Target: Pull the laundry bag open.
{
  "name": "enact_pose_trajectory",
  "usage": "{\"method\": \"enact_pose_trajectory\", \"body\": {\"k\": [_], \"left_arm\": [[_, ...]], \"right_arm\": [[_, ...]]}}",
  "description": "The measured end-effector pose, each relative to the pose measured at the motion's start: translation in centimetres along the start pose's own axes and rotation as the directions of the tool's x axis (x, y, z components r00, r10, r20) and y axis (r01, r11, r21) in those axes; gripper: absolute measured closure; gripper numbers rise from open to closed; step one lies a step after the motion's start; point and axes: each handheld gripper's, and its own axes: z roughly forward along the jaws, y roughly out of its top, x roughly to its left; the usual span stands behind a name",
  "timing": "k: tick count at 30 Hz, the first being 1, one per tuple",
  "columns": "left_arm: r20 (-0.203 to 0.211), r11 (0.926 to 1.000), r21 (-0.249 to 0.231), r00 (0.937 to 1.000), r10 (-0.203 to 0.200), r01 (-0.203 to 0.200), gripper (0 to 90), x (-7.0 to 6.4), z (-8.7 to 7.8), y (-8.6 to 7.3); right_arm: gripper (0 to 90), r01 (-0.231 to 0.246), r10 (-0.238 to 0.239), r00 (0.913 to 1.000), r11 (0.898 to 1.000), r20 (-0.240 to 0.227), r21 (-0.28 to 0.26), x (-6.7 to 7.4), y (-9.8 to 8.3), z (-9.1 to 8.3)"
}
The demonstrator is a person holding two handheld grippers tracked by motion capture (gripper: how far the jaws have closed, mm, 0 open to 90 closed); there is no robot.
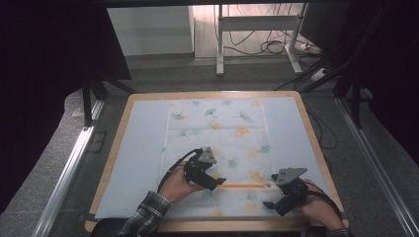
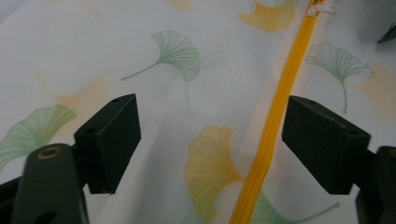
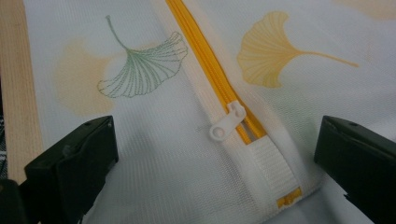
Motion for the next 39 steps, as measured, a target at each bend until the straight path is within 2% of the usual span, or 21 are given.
{"method": "enact_pose_trajectory", "body": {"k": [8, 15, 19, 25, 26, 28, 30, 34, 37, 39], "left_arm": [[0.082, 0.9989, 0.02, 0.9958, 0.04, -0.042, 40.0, -1.3, 2.1, 1.9], [0.118, 0.996, 0.001, 0.989, 0.089, -0.089, 58.1, -2.7, 3.6, 3.6], [0.132, 0.9947, 0.0, 0.986, 0.102, -0.103, 70.1, -3.3, 4.5, 4.7], [0.165, 0.9886, -0.011, 0.9749, 0.15, -0.15, 89.4, -4.2, 6.0, 6.2], [0.184, 0.9871, -0.011, 0.9701, 0.159, -0.159, 89.7, -4.2, 6.2, 6.4], [0.201, 0.9876, -0.019, 0.967, 0.156, -0.156, 89.9, -4.5, 6.8, 6.9], [0.22, 0.9862, -0.026, 0.9614, 0.165, -0.163, 89.9, -4.7, 7.4, 7.3], [0.237, 0.9825, -0.034, 0.9536, 0.186, -0.183, 89.9, -5.2, 8.5, 8.0], [0.239, 0.982, -0.039, 0.9525, 0.189, -0.185, 90.0, -5.8, 9.3, 8.4], [0.248, 0.9789, -0.033, 0.9473, 0.203, -0.201, 89.9, -5.8, 9.6, 8.6]], "right_arm": [[0.0, -0.004, 0.004, 1.0, 1.0, 0.003, -0.003, 0.0, -0.1, -0.1], [0.0, -0.004, 0.004, 1.0, 1.0, 0.004, -0.009, 0.0, -0.2, -0.1], [0.0, -0.008, 0.008, 1.0, 1.0, 0.004, -0.01, 0.0, -0.2, 0.0], [0.0, -0.008, 0.008, 1.0, 1.0, 0.004, -0.013, 0.0, -0.2, 0.0], [0.0, -0.008, 0.008, 1.0, 1.0, 0.004, -0.013, 0.0, -0.2, 0.0], [0.0, -0.008, 0.008, 1.0, 1.0, 0.003, -0.013, 0.0, -0.2, 0.0], [0.0, -0.008, 0.008, 1.0, 1.0, 0.003, -0.014, 0.0, -0.2, 0.0], [0.0, -0.009, 0.009, 1.0, 1.0, 0.002, -0.016, 0.0, -0.2, 0.0], [0.0, -0.008, 0.008, 1.0, 1.0, 0.001, -0.017, 0.0, -0.2, -0.1], [0.0, -0.011, 0.011, 0.9999, 1.0, 0.001, -0.016, 0.0, -0.3, -0.1]]}}
